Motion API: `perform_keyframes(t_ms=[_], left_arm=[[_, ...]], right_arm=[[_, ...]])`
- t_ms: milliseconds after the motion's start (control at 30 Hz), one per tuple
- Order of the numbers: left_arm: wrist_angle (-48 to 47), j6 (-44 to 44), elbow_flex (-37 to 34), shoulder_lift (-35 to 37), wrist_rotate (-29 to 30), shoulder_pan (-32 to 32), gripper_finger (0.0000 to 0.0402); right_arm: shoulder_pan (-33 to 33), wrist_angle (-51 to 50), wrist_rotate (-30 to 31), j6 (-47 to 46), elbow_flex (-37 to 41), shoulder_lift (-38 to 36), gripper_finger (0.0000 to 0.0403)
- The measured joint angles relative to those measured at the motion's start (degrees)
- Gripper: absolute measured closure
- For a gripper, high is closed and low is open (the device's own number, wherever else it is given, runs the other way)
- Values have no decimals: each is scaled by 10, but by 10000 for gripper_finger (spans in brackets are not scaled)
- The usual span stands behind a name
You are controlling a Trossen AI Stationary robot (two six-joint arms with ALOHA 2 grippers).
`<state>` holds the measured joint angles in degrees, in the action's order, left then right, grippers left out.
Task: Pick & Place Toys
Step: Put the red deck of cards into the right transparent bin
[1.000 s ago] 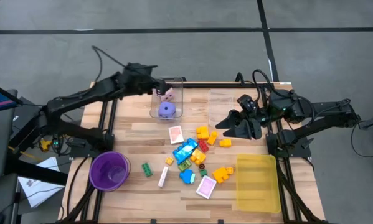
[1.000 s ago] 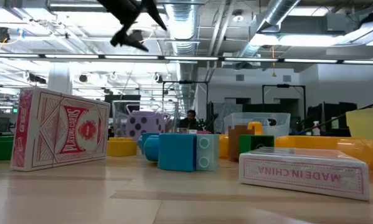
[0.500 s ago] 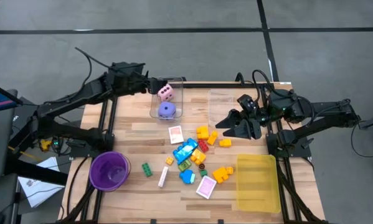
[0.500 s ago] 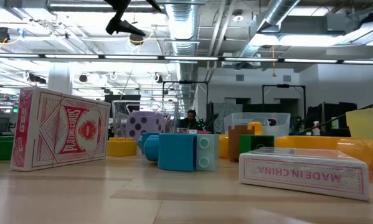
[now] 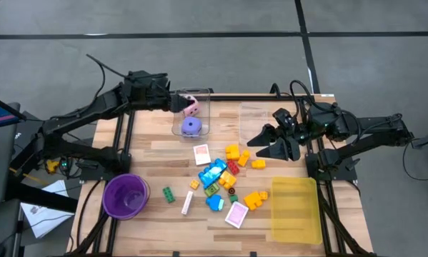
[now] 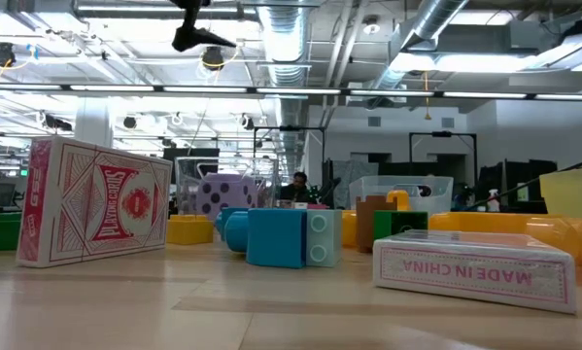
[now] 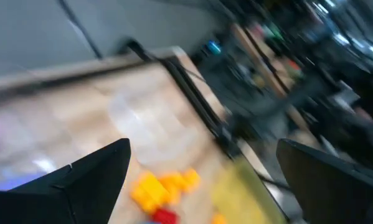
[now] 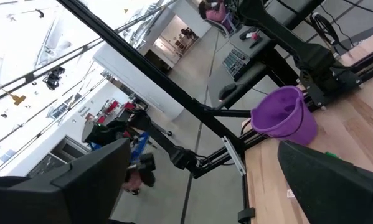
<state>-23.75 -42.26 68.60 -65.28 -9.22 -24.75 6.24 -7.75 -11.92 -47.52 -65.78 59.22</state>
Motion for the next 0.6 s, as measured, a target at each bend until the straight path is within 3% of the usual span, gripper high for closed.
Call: perform_keyframes(t_ms=[167,400,600], left_arm=[[0,4,0,0,-88,47,2],[-10,13,0,0,-93,159,2],[-24,-33,0,-1,-92,262,2]], right_arm=[[0,-2,0,1,0,0,3],[0,-4,0,1,0,0,3],[0,-4,0,0,0,0,3]])
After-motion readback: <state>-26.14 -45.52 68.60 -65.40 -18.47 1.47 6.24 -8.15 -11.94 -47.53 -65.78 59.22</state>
